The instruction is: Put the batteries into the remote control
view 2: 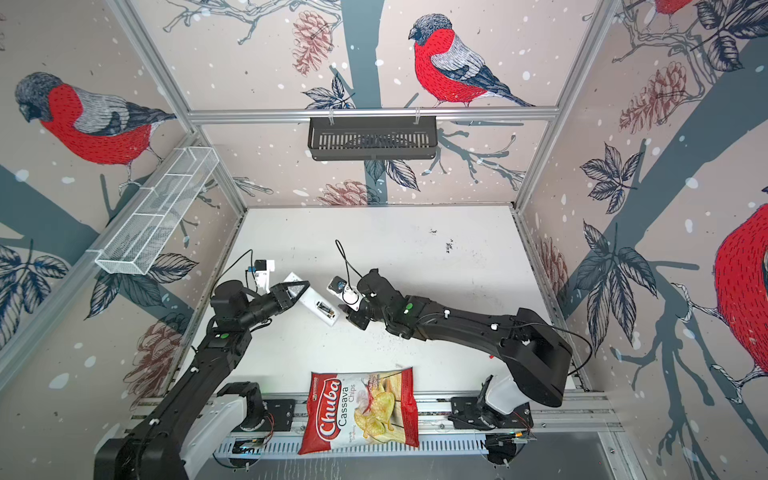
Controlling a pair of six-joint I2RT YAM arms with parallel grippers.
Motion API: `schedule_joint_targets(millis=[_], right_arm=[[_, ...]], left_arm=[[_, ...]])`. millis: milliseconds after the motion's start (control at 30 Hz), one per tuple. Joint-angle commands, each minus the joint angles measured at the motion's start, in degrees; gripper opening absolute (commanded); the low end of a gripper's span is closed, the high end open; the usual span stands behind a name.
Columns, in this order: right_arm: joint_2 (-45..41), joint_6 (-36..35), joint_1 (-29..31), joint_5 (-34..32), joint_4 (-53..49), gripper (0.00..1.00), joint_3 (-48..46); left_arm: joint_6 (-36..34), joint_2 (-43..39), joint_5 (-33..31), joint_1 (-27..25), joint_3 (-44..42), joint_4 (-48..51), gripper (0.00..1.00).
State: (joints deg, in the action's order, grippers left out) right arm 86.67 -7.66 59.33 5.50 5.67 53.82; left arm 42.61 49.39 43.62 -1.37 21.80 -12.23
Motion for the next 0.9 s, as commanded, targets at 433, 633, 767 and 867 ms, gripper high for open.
schedule_joint_targets(millis=[433, 633, 767, 867], right_arm=[[2.78, 11.51, -5.88, 4.06, 7.06, 0.54, -5.14], [2.4, 15.52, -9.42, 2.19, 4.67, 0.56, -7.05], [1.42, 16.71, -10.78, 2.21, 4.35, 0.56, -9.33], [0.22, 17.45, -11.49, 2.63, 5.27, 0.57, -11.46]], left_arm=[[-11.98, 2.0, -34.32, -15.69, 7.64, 18.04, 0.0], [-15.2, 9.41, -45.28, -24.94, 14.4, 21.04, 0.0], [-17.89, 15.19, -54.02, -31.72, 19.77, 24.24, 0.0], [-19.39, 20.46, -56.99, -35.07, 23.45, 26.04, 0.0]])
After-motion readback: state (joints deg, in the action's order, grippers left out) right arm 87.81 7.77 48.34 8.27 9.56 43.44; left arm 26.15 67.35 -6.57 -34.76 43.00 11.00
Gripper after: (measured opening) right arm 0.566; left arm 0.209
